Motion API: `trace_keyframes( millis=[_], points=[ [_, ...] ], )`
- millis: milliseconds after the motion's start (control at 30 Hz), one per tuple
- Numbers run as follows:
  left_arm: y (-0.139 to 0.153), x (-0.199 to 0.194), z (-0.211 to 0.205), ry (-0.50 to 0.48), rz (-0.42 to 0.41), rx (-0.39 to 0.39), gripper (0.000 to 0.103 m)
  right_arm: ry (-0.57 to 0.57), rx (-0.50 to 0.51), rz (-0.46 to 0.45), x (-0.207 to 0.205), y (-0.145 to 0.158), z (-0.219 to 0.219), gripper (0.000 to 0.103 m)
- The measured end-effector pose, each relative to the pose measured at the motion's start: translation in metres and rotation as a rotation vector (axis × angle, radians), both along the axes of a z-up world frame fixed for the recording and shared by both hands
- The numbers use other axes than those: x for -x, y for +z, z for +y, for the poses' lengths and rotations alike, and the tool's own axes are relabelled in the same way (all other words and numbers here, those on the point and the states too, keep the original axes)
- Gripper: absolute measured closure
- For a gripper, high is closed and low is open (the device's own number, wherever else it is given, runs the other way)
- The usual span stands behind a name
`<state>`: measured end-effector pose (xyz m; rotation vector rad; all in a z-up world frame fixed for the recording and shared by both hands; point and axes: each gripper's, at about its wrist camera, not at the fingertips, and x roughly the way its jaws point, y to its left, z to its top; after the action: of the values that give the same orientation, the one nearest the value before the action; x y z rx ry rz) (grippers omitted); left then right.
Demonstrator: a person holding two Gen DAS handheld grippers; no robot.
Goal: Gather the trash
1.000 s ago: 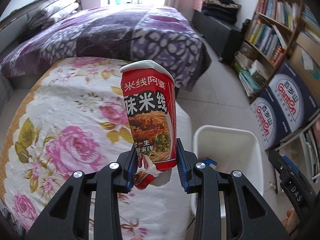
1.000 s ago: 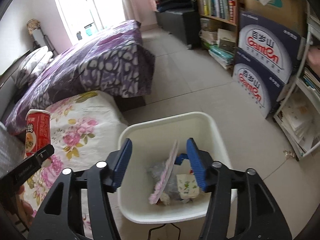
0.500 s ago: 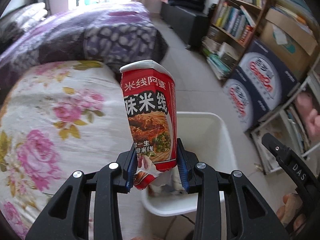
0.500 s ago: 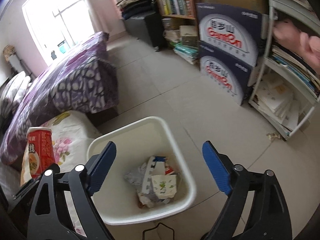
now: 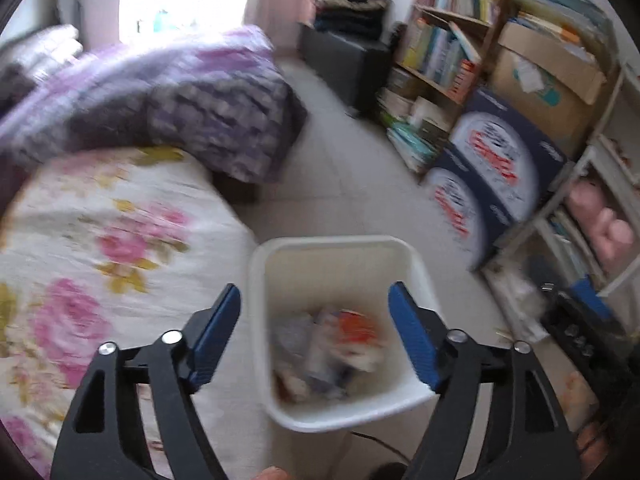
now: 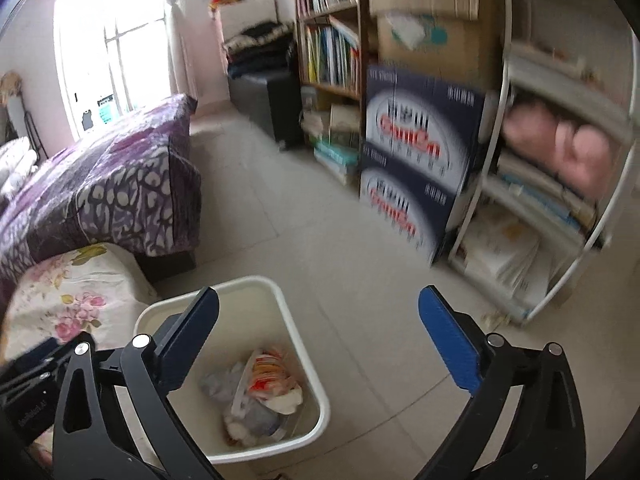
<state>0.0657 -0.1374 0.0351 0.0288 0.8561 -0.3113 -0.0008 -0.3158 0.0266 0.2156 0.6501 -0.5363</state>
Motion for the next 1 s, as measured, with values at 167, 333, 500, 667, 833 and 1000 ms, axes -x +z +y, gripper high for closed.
trace_keyframes(
  millis=[167, 333, 500, 667, 833, 1000],
  points=[
    [0.021, 0.023, 0.027, 0.159, -0.216, -0.145, 0.01, 0.045, 0.076, -0.039, 0.002, 0.015, 0.026, 0.007],
    [0.035, 0.039, 0.054, 0.26, -0.301, -0.187, 0.007, 0.107, 0.089, -0.068, 0.005, 0.028, 0.062, 0.007],
    [0.032, 0.054, 0.078, 0.324, -0.295, -0.22, 0.007, 0.147, 0.122, -0.08, 0.013, 0.027, 0.097, 0.007],
    [0.022, 0.065, 0.097, 0.327, -0.282, -0.258, 0.007, 0.179, 0.136, -0.079, 0.017, 0.018, 0.114, 0.007],
    [0.015, 0.065, 0.108, 0.331, -0.251, -0.259, 0.007, 0.208, 0.122, -0.056, 0.014, 0.008, 0.127, 0.007],
    [0.01, 0.063, 0.115, 0.342, -0.218, -0.253, 0.007, 0.233, 0.127, -0.039, 0.012, 0.002, 0.139, 0.007]
  ],
)
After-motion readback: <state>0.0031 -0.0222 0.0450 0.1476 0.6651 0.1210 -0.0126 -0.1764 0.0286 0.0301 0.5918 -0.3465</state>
